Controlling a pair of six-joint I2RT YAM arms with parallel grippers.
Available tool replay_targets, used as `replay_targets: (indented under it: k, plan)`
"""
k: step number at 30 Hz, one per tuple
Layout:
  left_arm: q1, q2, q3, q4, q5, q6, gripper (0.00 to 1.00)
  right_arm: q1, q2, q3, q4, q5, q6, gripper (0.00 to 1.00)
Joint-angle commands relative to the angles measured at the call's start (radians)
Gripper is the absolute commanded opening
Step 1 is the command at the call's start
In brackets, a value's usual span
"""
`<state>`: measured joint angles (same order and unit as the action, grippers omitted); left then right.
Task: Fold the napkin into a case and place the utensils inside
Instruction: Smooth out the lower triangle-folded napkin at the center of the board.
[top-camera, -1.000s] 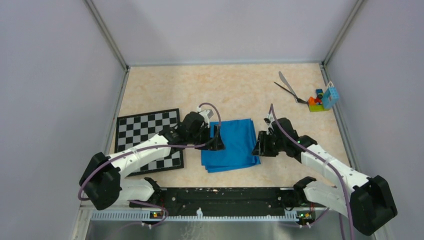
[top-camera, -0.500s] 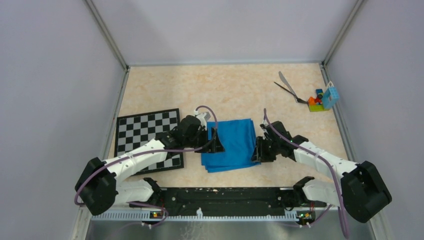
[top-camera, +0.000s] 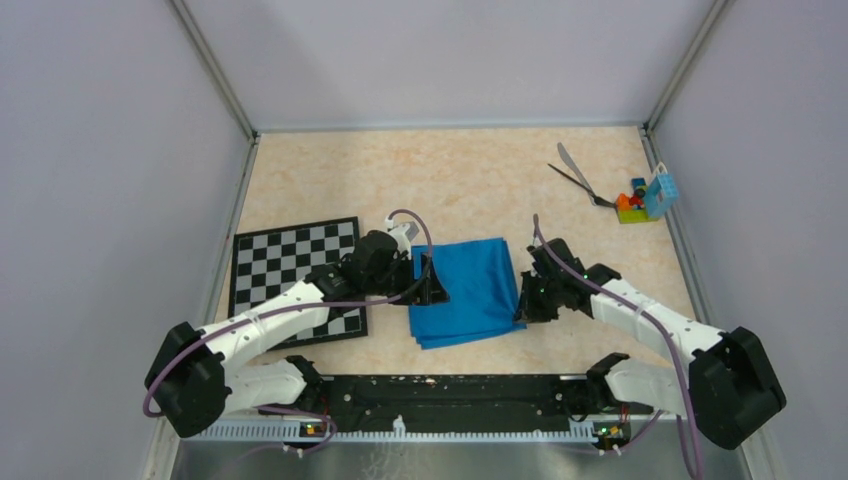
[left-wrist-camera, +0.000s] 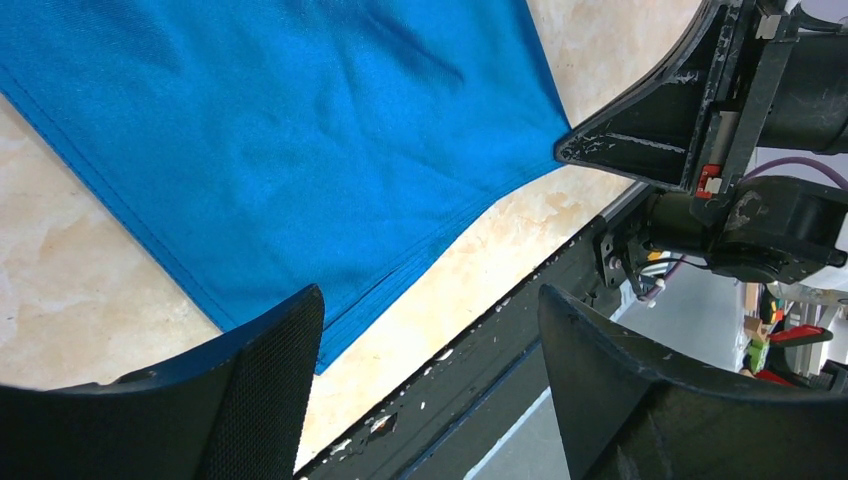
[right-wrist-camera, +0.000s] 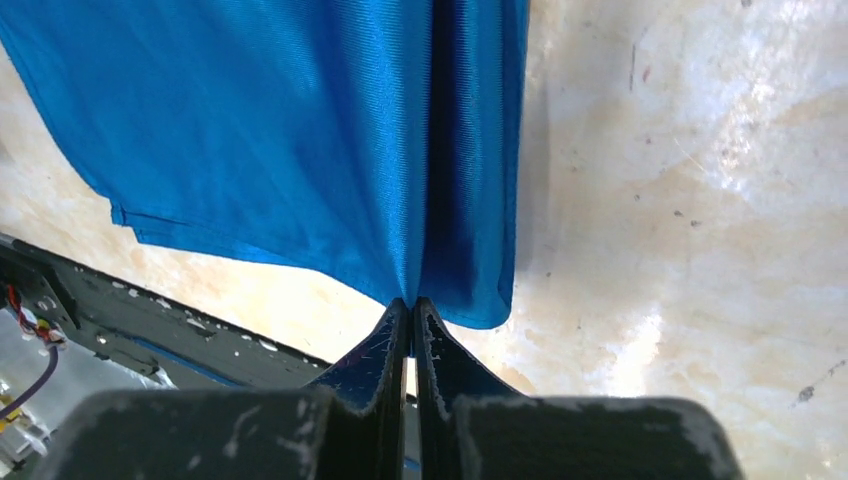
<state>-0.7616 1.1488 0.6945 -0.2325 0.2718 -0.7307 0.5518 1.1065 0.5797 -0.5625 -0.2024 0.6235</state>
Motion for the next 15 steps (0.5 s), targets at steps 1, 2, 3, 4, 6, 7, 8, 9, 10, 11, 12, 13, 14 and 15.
replay_targets:
  k: [1, 2, 3, 4, 6, 7, 8, 9, 10, 11, 12, 13, 14, 15]
  plan:
    - [-0.001, -0.003, -0.011, 0.030, 0.010, 0.012, 0.83, -0.011, 0.001, 0.045, -0.071, 0.033, 0.019, 0.04]
    - [-0.001, -0.003, -0.011, 0.027, 0.013, 0.012, 0.83, -0.013, -0.013, 0.050, -0.080, 0.049, 0.024, 0.06]
    - [-0.002, -0.005, -0.013, 0.024, 0.012, 0.012, 0.83, -0.016, -0.022, 0.057, -0.095, 0.064, 0.025, 0.08]
    - [-0.001, -0.007, -0.015, 0.023, 0.011, 0.013, 0.84, -0.018, -0.032, 0.063, -0.110, 0.081, 0.030, 0.10]
    - [-0.001, -0.007, -0.021, 0.022, 0.006, 0.012, 0.84, -0.026, -0.041, 0.057, -0.131, 0.134, 0.042, 0.12]
    - [-0.001, -0.006, -0.025, 0.023, 0.005, 0.007, 0.84, -0.027, -0.040, 0.055, -0.134, 0.165, 0.055, 0.13]
    - [-0.001, -0.002, -0.030, 0.025, 0.004, 0.004, 0.84, -0.028, -0.027, 0.052, -0.125, 0.173, 0.061, 0.14]
    - [-0.001, 0.000, -0.035, 0.026, 0.007, 0.001, 0.84, -0.031, -0.012, 0.048, -0.118, 0.186, 0.070, 0.17]
    - [-0.001, 0.005, -0.044, 0.029, 0.012, -0.004, 0.84, -0.032, 0.007, 0.045, -0.120, 0.213, 0.078, 0.18]
    - [-0.001, 0.007, -0.050, 0.030, 0.016, -0.009, 0.84, -0.034, 0.024, 0.037, -0.120, 0.241, 0.082, 0.20]
    - [-0.001, 0.007, -0.059, 0.032, 0.021, -0.016, 0.84, -0.038, 0.036, 0.027, -0.107, 0.243, 0.083, 0.23]
    - [-0.001, 0.007, -0.069, 0.033, 0.021, -0.022, 0.85, -0.040, 0.043, 0.019, -0.100, 0.240, 0.086, 0.26]
    - [-0.001, 0.003, -0.083, 0.035, 0.021, -0.032, 0.85, -0.039, 0.045, 0.016, -0.093, 0.245, 0.090, 0.33]
    - [-0.001, 0.001, -0.099, 0.041, 0.020, -0.045, 0.85, -0.039, 0.043, 0.009, -0.083, 0.248, 0.092, 0.37]
